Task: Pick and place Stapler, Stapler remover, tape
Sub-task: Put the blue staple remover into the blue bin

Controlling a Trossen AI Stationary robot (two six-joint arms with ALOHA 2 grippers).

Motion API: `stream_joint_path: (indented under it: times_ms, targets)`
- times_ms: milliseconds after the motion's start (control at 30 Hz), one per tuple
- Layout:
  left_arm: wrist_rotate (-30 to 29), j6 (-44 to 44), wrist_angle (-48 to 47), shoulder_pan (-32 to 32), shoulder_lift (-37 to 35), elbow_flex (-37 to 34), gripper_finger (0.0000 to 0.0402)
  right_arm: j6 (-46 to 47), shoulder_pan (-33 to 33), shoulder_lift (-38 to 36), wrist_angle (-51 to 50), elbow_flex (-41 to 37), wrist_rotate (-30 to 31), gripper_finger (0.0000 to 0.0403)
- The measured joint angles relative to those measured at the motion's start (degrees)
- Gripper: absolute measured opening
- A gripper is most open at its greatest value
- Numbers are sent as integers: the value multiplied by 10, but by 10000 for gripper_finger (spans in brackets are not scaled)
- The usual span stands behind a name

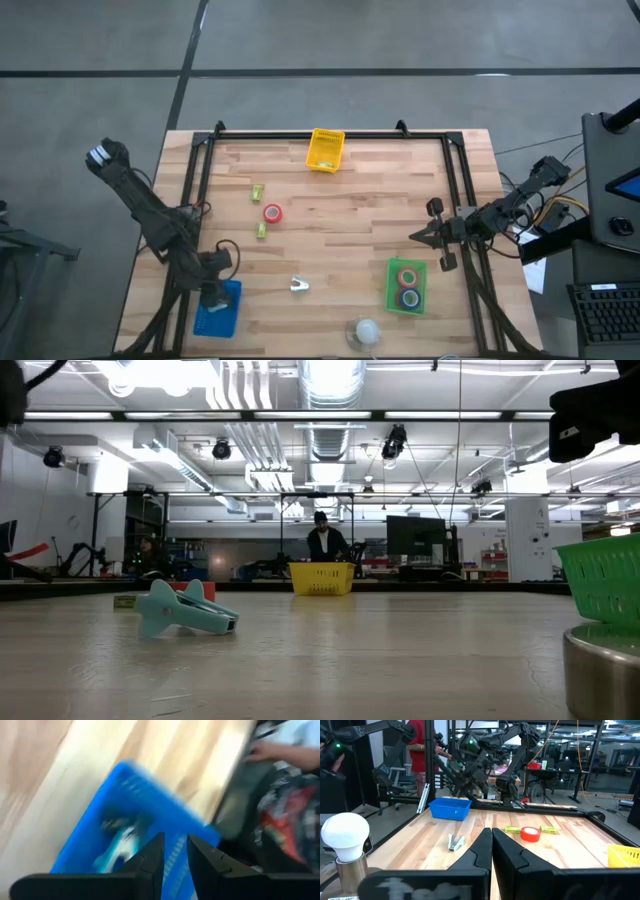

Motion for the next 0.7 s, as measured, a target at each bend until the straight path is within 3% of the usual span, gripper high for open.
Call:
stream_joint_path:
  times_ms: [100,333,700]
  targets:
    - [-65,57,43,5,-13,7,84,0,0,0,0,0,0,8]
    - [-260,303,142,24,-23,16,81,0,0,0,0,0,0,8]
    - [-260,444,181,112,78,12,81,1,0,0,0,0,0,8]
